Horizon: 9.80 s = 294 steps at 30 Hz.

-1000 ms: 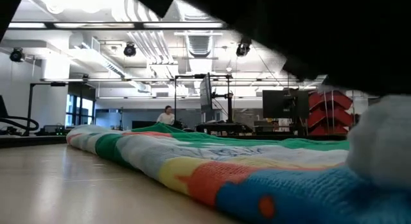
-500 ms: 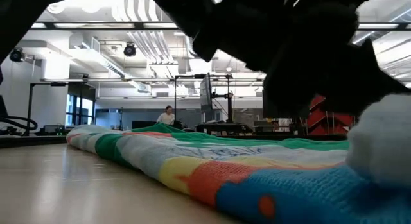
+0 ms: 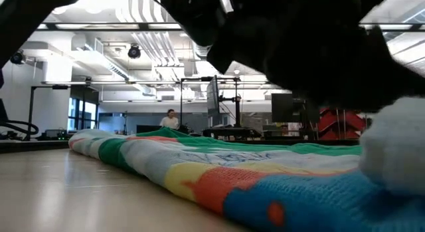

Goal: Roll towel
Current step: Roll the green multi-color dinosaur print towel

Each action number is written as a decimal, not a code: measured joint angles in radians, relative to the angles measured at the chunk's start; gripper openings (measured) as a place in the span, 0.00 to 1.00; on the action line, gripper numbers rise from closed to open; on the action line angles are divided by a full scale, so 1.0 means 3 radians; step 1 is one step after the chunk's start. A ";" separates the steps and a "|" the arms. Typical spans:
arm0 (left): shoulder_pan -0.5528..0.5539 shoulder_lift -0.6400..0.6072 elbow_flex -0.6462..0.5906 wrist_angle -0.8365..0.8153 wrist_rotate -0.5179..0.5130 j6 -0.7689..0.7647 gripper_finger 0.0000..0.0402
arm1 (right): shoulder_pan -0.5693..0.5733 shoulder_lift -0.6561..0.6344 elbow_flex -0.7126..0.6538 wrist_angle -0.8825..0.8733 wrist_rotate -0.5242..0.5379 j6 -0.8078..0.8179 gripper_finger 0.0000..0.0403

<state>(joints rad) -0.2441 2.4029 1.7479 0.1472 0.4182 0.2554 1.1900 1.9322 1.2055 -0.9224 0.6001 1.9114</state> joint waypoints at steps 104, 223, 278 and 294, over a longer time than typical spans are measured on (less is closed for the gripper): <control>0.0126 0.0185 -0.0012 0.0324 0.0011 0.0219 0.45 | -0.0346 0.0047 -0.0100 0.0422 0.0007 -0.0669 0.72; -0.0798 -0.0491 -0.0011 -0.1130 -0.1127 0.0148 0.40 | -0.0651 0.0964 0.0964 0.1446 0.0315 -0.1717 0.71; -0.1077 -0.0701 -0.0031 -0.2007 -0.1625 0.0055 0.39 | -0.0838 0.1042 0.1869 0.0613 -0.0263 -0.1711 0.47; -0.1075 -0.0701 -0.0031 -0.1851 -0.1627 0.0056 0.39 | -0.0888 0.1798 0.2946 -0.0400 -0.0387 -0.1336 0.35</control>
<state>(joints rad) -0.5666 2.1925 1.7386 -0.4081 -0.0700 0.2722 0.9236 2.4718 2.0893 -1.0425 0.4840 1.5107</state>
